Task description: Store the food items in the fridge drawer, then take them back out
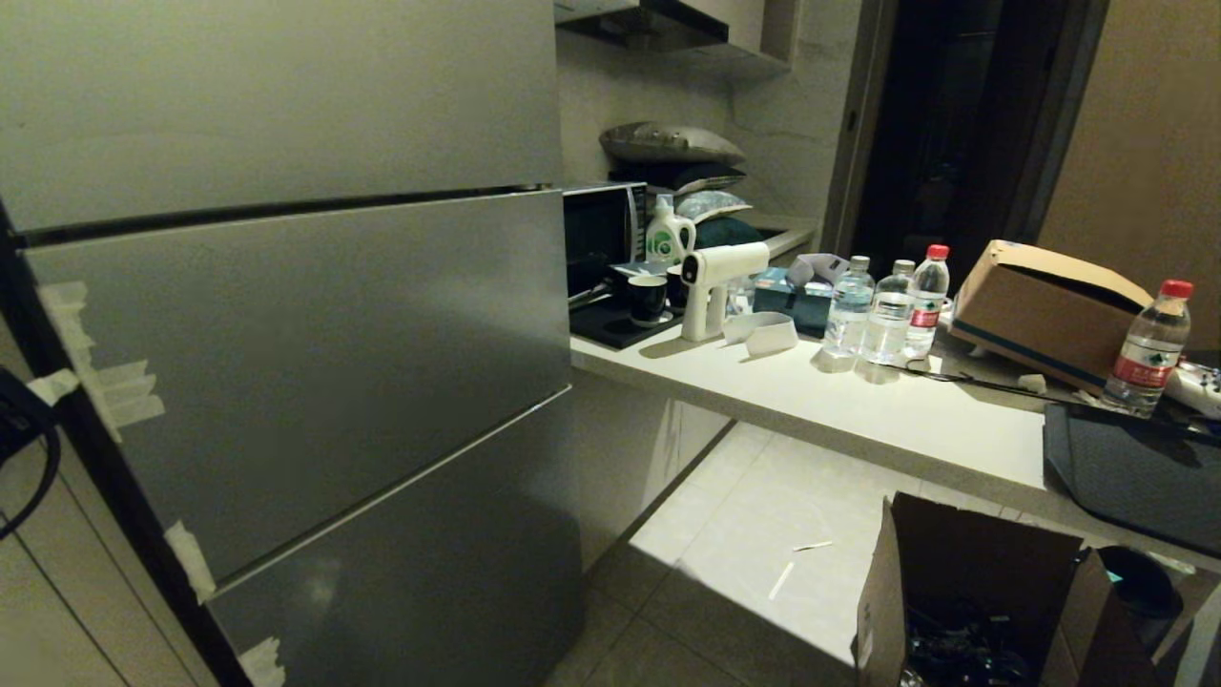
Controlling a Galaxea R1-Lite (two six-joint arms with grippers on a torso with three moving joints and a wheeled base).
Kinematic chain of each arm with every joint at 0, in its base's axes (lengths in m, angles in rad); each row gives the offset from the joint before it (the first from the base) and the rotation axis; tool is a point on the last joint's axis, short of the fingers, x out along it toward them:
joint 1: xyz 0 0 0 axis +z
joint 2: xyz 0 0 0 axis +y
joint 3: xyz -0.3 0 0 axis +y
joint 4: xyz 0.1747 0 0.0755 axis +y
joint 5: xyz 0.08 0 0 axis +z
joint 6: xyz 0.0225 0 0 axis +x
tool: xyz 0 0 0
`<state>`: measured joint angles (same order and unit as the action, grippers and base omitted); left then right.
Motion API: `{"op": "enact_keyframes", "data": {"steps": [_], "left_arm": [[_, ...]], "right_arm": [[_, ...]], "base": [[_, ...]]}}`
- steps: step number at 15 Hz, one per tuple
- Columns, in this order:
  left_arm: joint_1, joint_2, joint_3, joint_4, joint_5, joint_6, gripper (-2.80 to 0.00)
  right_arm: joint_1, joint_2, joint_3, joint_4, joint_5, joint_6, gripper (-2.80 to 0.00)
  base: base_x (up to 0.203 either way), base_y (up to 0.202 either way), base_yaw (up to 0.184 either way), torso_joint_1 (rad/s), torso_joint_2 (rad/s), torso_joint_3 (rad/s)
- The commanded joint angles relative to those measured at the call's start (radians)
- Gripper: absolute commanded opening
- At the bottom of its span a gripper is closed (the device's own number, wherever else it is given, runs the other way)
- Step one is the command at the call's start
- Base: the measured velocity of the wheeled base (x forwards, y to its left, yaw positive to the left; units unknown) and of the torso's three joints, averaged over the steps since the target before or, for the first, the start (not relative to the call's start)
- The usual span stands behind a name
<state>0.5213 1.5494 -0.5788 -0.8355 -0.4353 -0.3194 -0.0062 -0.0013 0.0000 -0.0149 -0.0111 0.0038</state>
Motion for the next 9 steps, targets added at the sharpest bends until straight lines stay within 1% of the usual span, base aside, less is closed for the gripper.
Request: {"op": "enact_keyframes", "data": {"steps": [1,2,3,4,5,9], "left_arm": [[0.0,-0.011,0.022,-0.004,-0.005,-0.001,-2.8],[0.001,-0.006,0.021,-0.004,0.0,0.003,-2.8],[0.005,-0.001,0.016,-0.005,0.019,0.003,-2.8],[0.013,0.001,0.012,-0.007,0.054,0.002,-2.8],[0.033,-0.002,0.017,-0.019,0.065,-0.002,-2.8],[0.132,0.005,0.067,-0.14,0.064,-0.001,-2.8]], "right_arm": [[0.0,0.001,0.005,0.0,0.0,-0.001,-2.8],[0.0,0.001,0.005,0.0,0.0,-0.001,-2.8],[0.0,0.001,0.005,0.0,0.0,-0.001,-2.8],[0.0,0.001,0.005,0.0,-0.001,0.001,-2.8],[0.0,0.001,0.005,0.0,-0.001,0.001,-2.8],[0.0,0.001,0.005,0.0,-0.001,0.001,-2.8]], "base": [[0.0,0.0,0.0,0.0,0.0,0.0],[0.0,0.0,0.0,0.0,0.0,0.0],[0.0,0.0,0.0,0.0,0.0,0.0],[0.0,0.0,0.0,0.0,0.0,0.0],[0.0,0.0,0.0,0.03,0.02,-0.001],[0.0,0.0,0.0,0.0,0.0,0.0]]}}
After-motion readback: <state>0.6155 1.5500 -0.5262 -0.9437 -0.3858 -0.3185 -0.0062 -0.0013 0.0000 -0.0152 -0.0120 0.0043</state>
